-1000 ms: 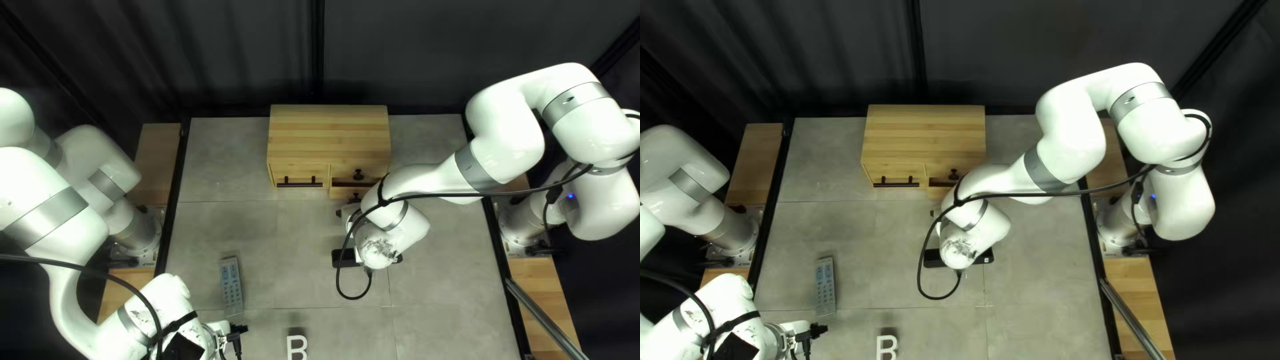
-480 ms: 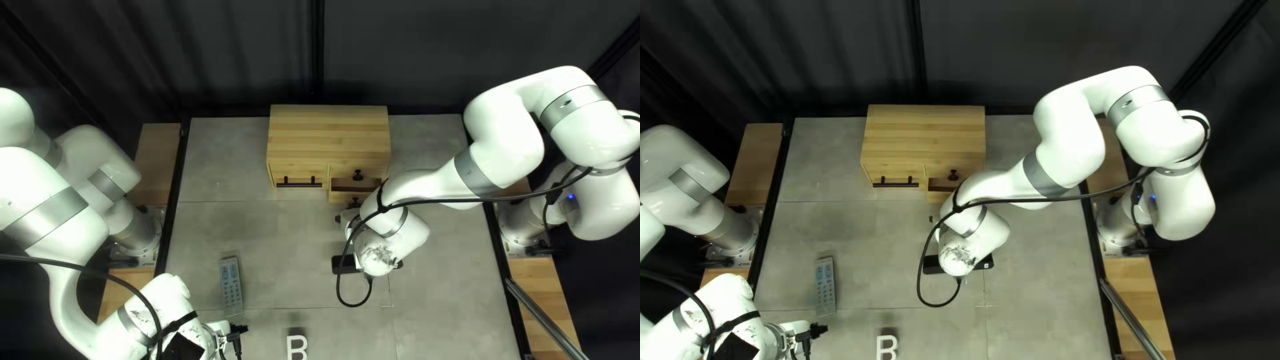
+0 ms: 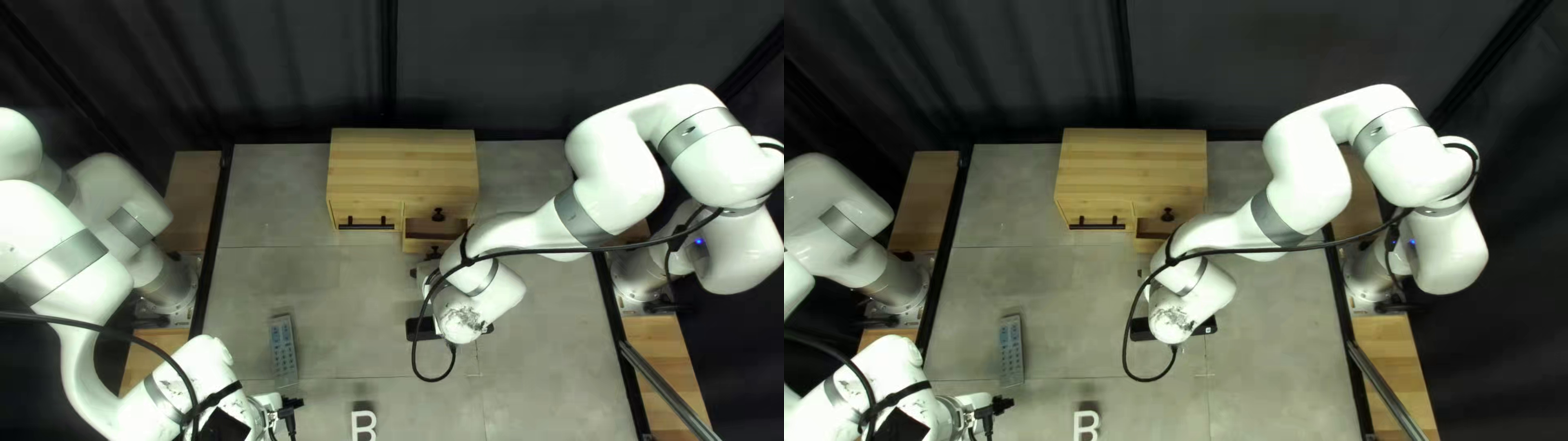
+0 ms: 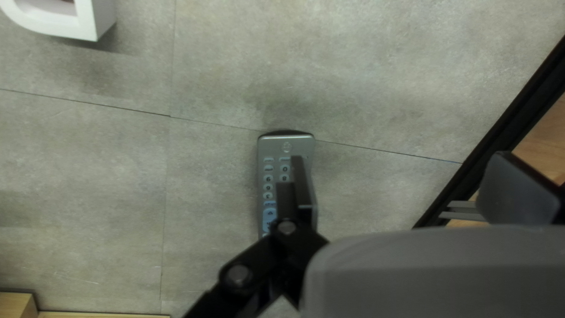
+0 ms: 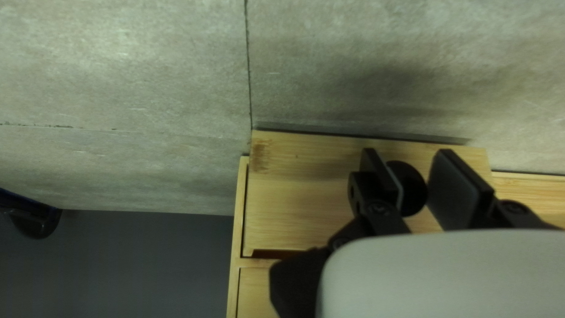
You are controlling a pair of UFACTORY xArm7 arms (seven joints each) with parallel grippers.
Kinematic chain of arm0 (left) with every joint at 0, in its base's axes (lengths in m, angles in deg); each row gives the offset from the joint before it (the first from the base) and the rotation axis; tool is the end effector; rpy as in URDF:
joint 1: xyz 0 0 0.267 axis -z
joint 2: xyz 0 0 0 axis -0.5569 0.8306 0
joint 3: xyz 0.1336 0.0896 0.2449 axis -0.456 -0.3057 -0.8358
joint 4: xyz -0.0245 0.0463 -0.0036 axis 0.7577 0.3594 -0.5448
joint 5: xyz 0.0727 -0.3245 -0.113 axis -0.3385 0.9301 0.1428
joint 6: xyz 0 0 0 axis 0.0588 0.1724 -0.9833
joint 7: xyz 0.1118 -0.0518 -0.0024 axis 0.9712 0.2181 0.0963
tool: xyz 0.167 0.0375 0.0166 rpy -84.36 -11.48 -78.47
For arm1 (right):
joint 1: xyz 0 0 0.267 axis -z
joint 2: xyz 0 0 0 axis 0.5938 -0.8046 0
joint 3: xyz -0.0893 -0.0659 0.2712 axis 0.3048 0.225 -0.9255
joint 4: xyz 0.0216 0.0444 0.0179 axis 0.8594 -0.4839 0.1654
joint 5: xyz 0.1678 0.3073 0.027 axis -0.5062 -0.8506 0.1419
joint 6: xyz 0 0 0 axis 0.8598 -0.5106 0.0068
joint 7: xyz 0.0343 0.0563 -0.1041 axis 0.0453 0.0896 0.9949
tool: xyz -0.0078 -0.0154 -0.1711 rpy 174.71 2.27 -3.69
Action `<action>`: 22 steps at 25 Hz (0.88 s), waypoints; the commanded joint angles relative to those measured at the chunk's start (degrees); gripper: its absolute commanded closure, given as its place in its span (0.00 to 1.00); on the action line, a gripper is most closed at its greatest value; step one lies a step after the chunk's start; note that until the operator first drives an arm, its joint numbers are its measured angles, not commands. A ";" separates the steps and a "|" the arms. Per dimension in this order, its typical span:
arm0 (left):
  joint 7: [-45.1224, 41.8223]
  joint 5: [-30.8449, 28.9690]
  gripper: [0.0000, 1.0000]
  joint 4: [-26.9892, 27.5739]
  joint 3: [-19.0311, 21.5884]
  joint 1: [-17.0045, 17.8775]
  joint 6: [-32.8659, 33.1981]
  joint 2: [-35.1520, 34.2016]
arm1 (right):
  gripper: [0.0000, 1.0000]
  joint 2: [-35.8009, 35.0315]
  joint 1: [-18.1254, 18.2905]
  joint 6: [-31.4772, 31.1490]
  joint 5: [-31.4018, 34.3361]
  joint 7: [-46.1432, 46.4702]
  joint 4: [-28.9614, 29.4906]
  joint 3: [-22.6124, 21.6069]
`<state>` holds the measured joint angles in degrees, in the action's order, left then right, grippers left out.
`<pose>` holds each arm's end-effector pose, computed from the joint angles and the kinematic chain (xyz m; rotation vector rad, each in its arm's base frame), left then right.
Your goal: Open drawers and place objects into drawer and close
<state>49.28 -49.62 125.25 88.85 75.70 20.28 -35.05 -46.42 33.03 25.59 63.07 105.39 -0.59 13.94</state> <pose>0.2537 -0.2814 0.1296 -2.4324 1.9127 0.3176 0.4787 -0.0274 0.0493 1.7237 1.8633 -0.6742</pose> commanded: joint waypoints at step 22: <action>0.00 0.00 0.00 0.00 0.00 0.00 0.00 0.00 | 0.54 -3.05 -2.24 -2.33 -1.09 0.28 4.17 -1.30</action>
<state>49.28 -49.62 125.25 88.85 75.70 20.28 -35.05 -49.07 31.02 23.54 62.14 105.49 2.96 12.79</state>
